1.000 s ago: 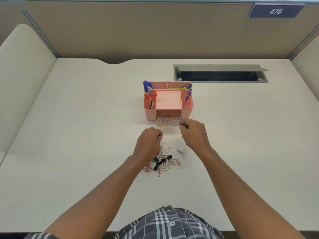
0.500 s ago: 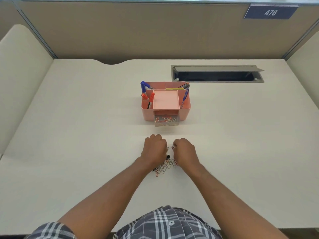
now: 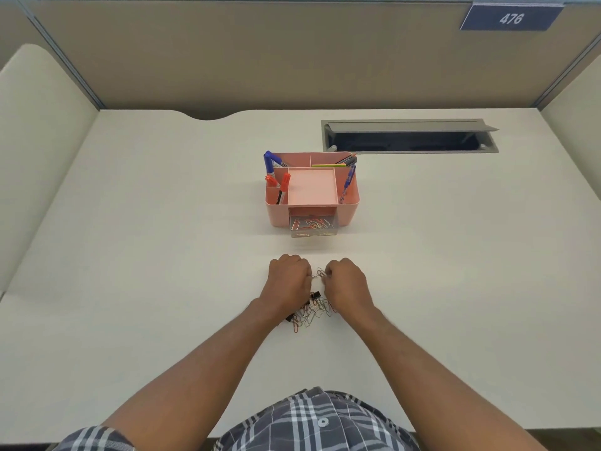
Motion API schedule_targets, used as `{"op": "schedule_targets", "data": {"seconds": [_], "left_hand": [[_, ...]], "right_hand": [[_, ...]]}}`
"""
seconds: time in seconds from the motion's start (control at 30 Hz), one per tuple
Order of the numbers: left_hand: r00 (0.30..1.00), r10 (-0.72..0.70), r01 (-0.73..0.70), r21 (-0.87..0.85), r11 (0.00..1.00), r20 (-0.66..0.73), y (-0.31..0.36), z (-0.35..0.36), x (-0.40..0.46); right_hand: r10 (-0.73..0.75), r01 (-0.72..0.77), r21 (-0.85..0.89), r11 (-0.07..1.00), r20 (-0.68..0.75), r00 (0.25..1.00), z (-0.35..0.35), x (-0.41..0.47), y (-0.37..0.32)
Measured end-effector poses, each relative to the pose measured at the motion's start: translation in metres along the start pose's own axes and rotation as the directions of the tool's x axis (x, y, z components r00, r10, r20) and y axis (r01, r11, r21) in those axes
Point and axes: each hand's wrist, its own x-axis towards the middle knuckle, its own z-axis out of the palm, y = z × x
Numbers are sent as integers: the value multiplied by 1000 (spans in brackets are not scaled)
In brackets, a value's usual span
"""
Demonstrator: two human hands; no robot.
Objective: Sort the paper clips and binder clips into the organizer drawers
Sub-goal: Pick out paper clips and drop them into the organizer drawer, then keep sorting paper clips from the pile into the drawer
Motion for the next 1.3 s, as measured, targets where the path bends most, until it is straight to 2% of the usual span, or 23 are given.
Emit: {"op": "schedule_targets", "data": {"seconds": [0.37,0.57,0.63,0.77,0.87,1.13,1.3], "left_hand": [[988,-50,18,-211,977,-145,-3,-11,-3],[979,-88,19,-347,938,-186,-4,-13,-6],[973,-82,-7,-382,924,-216,-4,-18,-4],[936,-49,-106,-411,905,-348,0,-39,6],[916,-30,-144,-399,906,-399,4,-54,21],[931,-75,-85,-411,908,-358,5,-69,45],[909,-75,-139,-470,871,-409,2,-68,38]], "right_hand": [[-73,74,-50,996,25,997,2,5,-6],[-59,58,112,992,10,998,-6,3,-2],[-66,76,210,975,-56,996,-18,3,-3],[-112,224,370,902,-300,947,-52,5,-13],[-155,299,354,886,-383,911,-74,19,-22],[-197,246,158,956,-274,941,-83,50,-37],[-227,311,237,921,-325,918,-80,42,-34]]}}
